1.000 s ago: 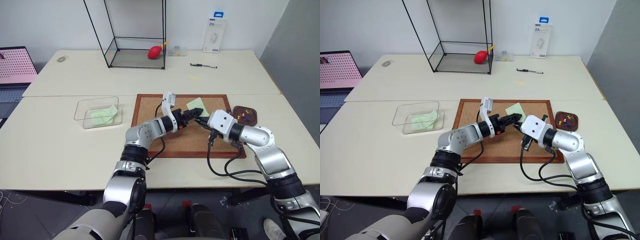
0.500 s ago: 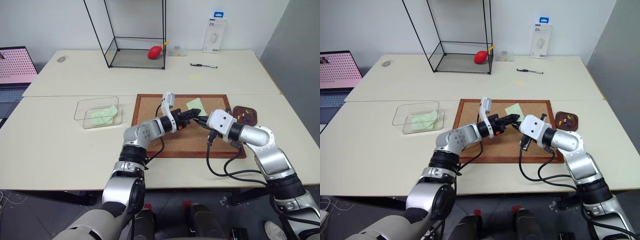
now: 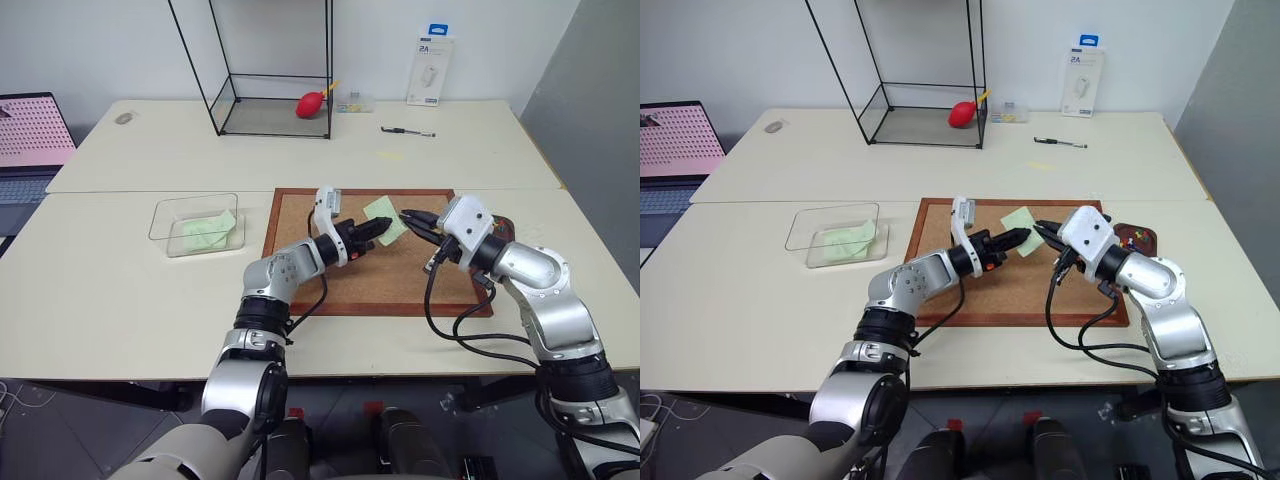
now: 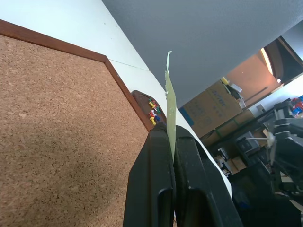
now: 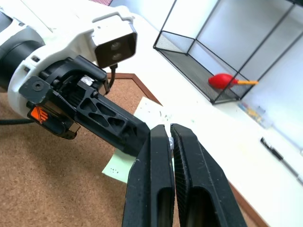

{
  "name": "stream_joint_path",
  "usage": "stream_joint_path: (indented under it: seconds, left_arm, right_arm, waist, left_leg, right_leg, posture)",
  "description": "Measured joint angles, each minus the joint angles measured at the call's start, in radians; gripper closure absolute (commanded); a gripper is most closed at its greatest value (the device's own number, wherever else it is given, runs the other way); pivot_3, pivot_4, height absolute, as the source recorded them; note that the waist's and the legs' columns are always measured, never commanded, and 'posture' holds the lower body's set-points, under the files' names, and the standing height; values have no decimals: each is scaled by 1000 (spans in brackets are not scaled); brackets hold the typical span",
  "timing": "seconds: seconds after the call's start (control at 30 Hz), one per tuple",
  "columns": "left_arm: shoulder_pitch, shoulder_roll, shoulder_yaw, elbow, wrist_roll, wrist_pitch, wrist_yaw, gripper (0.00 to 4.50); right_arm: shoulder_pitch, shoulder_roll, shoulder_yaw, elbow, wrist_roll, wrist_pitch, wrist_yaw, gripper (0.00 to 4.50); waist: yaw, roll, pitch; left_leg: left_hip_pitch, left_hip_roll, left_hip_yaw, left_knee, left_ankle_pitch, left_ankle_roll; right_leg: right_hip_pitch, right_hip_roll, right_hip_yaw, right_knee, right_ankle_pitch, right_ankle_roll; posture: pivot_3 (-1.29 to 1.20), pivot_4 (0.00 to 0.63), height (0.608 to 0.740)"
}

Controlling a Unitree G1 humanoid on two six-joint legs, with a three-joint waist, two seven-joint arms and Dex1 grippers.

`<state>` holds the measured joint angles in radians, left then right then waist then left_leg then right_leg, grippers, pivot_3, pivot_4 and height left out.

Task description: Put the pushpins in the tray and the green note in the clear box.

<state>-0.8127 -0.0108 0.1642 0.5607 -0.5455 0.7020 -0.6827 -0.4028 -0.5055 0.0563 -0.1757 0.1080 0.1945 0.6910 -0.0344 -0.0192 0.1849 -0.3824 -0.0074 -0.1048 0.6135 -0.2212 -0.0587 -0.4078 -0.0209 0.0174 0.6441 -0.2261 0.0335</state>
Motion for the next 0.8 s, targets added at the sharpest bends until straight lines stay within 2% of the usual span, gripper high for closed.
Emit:
stream_joint_path:
  seconds: [0.2, 0.33, 0.5, 0.77, 0.8]
  left_arm:
    - [30, 6, -49, -55, 24, -18, 5, 4487]
    - [82, 35, -120, -174, 57, -18, -6, 4487]
    - [134, 83, -200, -316, 91, -28, -25, 4487]
    - [160, 102, -238, -380, 104, -35, -25, 4487]
    - [164, 103, -239, -386, 105, -35, -24, 4496]
  right_arm:
    - [32, -15, -94, -4, 28, 82, -75, 4500]
    - [56, -74, -159, 112, -19, 98, -142, 4500]
    - [24, -99, -162, 311, -76, 94, -211, 4500]
    - [-92, -98, -146, 566, -123, 38, -253, 4500]
    - [-105, -97, -141, 598, -126, 26, -256, 4250]
  waist:
    - [4, 0, 0]
    - [3, 0, 0]
    - [-3, 0, 0]
    - [-2, 0, 0]
    - [-1, 0, 0]
  left_leg:
    - [-1, -1, 0, 0, 0, 0]
    - [0, 0, 1, 0, 0, 0]
    - [2, 0, 3, 0, 0, 0]
    - [1, 0, 4, 0, 0, 0]
    - [1, 0, 4, 0, 0, 0]
  right_leg:
    - [0, -1, 0, 0, 0, 0]
    - [0, -1, 1, 0, 0, 0]
    - [0, 0, 3, 1, 0, 0]
    - [0, 0, 3, 1, 0, 0]
    - [0, 0, 3, 1, 0, 0]
  posture:
    - [0, 150, 740]
    - [0, 150, 740]
    - [0, 150, 740]
    - [0, 150, 740]
    - [0, 150, 740]
